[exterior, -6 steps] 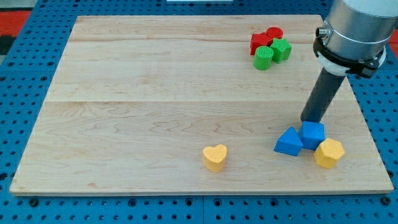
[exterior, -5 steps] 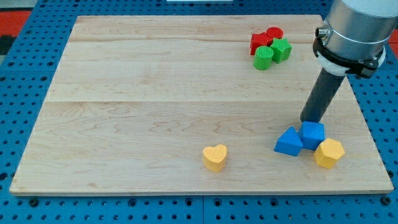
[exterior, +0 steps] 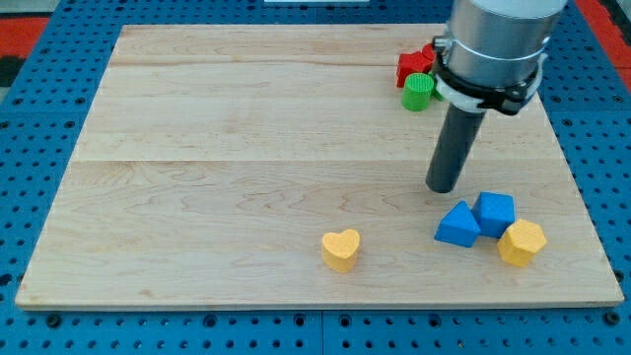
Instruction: Slide the yellow heart slightly righht
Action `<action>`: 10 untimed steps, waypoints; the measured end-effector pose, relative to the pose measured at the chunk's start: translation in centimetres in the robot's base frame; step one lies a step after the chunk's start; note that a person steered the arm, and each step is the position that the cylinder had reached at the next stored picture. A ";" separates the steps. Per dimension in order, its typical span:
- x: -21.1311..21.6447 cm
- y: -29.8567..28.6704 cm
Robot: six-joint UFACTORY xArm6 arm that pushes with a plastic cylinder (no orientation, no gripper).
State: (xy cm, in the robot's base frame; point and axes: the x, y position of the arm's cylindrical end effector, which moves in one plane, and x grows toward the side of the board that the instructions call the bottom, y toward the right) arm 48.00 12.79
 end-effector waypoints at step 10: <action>4.8 -16.7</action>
State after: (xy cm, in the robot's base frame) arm 52.77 -3.89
